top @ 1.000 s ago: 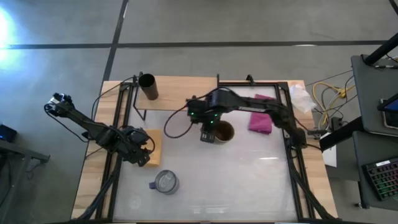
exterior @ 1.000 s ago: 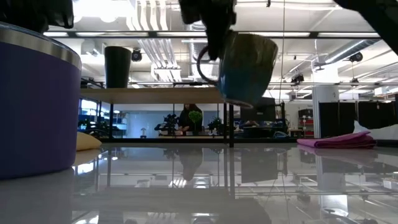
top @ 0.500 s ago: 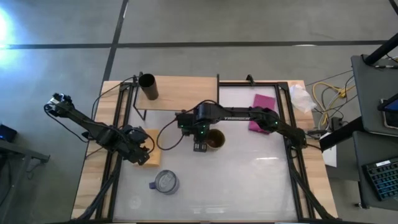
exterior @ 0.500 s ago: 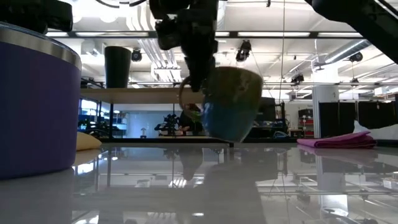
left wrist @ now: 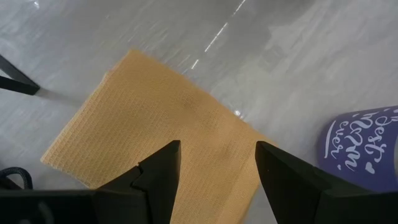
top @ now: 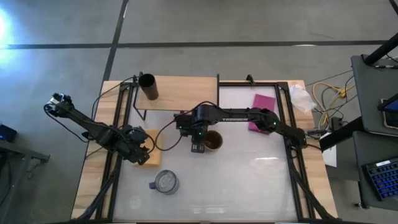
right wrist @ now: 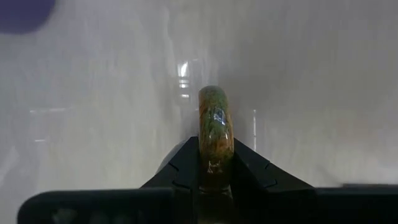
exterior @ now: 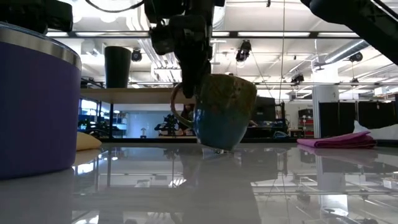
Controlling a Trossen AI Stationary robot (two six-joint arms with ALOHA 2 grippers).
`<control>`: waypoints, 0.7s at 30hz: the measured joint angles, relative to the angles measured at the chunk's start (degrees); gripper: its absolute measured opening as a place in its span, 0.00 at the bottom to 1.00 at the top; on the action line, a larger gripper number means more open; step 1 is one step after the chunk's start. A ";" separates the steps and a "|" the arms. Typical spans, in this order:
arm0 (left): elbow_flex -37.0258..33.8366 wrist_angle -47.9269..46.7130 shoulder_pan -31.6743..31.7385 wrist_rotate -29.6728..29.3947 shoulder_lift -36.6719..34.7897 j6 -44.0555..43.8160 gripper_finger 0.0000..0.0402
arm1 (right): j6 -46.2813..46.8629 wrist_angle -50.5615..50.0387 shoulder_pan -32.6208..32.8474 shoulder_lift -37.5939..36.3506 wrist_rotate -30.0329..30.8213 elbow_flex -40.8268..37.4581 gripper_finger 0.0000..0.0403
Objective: Stack small to large cups/mugs on shelf
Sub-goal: Put the green mug on the shelf
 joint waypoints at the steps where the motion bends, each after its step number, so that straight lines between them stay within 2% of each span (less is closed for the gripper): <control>1: 0.00 0.00 0.00 0.02 0.00 0.00 0.48 | 0.22 0.20 0.00 0.00 -0.11 0.00 0.13; 13: -0.02 0.00 0.00 0.04 0.00 -0.04 0.48 | 0.26 0.69 0.00 0.22 -4.00 -0.10 0.13; 21: -0.02 0.00 0.00 0.04 0.00 -0.04 0.48 | 0.51 1.56 -0.02 0.24 -3.90 -0.22 0.20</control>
